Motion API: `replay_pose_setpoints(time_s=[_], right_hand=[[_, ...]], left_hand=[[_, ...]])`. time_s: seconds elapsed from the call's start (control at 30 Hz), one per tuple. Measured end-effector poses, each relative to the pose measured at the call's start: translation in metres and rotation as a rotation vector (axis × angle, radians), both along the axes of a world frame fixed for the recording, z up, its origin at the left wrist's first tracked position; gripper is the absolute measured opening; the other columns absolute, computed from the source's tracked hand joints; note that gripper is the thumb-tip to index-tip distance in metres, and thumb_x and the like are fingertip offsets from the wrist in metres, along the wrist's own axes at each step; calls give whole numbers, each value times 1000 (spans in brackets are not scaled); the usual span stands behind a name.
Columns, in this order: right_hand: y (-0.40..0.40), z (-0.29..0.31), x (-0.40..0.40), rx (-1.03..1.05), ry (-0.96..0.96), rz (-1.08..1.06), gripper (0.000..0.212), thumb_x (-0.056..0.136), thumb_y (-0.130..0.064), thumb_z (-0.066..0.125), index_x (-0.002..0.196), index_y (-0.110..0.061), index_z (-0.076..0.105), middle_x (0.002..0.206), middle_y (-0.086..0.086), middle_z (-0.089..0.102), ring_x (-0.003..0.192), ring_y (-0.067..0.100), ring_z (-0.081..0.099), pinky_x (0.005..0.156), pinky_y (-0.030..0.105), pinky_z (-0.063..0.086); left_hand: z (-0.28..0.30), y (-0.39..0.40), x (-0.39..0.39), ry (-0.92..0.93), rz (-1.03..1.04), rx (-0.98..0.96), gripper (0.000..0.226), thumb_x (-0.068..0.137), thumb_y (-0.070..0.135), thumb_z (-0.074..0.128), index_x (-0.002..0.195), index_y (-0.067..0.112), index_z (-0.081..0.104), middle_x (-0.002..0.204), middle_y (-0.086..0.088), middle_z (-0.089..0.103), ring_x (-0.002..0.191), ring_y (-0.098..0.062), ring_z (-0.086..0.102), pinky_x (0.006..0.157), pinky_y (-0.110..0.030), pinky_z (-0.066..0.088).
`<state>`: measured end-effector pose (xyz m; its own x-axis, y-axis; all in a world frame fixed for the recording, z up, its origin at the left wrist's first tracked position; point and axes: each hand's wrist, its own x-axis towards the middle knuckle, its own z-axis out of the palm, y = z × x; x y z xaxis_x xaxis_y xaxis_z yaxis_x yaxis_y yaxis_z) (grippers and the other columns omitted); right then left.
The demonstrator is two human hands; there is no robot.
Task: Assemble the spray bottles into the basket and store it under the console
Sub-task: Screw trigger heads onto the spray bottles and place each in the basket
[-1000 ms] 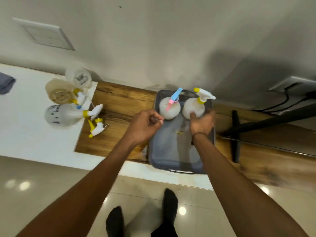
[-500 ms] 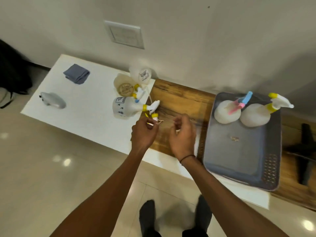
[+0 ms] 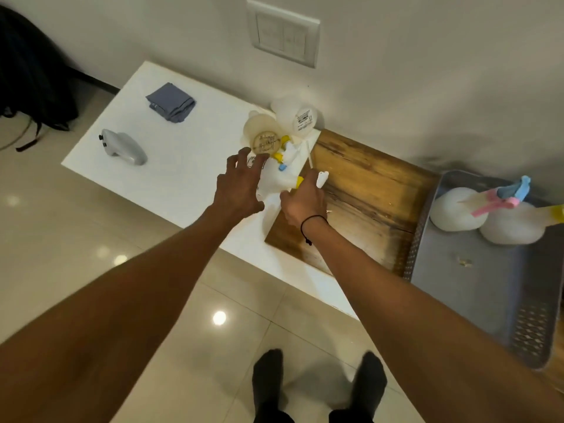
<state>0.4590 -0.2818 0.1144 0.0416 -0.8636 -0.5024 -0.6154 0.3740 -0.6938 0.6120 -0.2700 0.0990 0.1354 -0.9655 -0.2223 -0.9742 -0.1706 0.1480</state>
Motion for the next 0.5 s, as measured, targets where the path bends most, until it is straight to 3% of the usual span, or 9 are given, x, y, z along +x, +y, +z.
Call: replay_pose_setpoints(time_s=[0.07,0.17,0.23,0.33,0.43,0.5], right_hand=[[4,-6,-1,-21,-9,-20,57,90,-27,65,139,-20,36,111,8,58,100,37,67,85,51,60],[12,-13,-7,-27,-47,-70,38,92,-29,67,123,-15,48,91,-10,51,102,26,61,88,43,55],[13,-13,-9,77,-121,-114,28,93,-32,69,109,-15,54,93,-3,63,100,29,67,90,46,59],[14,-5,-11,317,-267,-219,41,90,-42,74,107,-6,62,105,17,75,89,33,73,83,53,64],[19,4,-12,542,-506,-282,59,82,-58,78,121,-16,63,110,9,74,91,26,72,78,47,65],[24,7,-13,564,-592,-288,62,77,-59,82,126,-26,61,117,1,75,98,24,74,75,42,65]], left_hand=[[-5,-13,4,-98,-93,86,116,66,36,95,160,23,28,155,-12,37,133,-38,45,84,-52,58],[-13,-21,3,-144,-127,59,107,73,39,91,157,20,29,145,-11,48,117,-36,58,80,-48,57],[-18,-19,5,-111,-125,24,104,72,45,90,154,20,33,138,-9,54,110,-36,64,79,-47,58],[-22,0,6,54,-68,-7,103,64,60,88,148,26,38,130,-4,59,102,-35,70,76,-44,54],[-19,32,-2,227,78,-93,101,58,73,80,142,32,40,126,3,60,97,-30,71,73,-39,51],[-15,50,-19,332,109,-134,102,54,77,76,139,32,41,123,5,57,98,-25,69,71,-34,49]])
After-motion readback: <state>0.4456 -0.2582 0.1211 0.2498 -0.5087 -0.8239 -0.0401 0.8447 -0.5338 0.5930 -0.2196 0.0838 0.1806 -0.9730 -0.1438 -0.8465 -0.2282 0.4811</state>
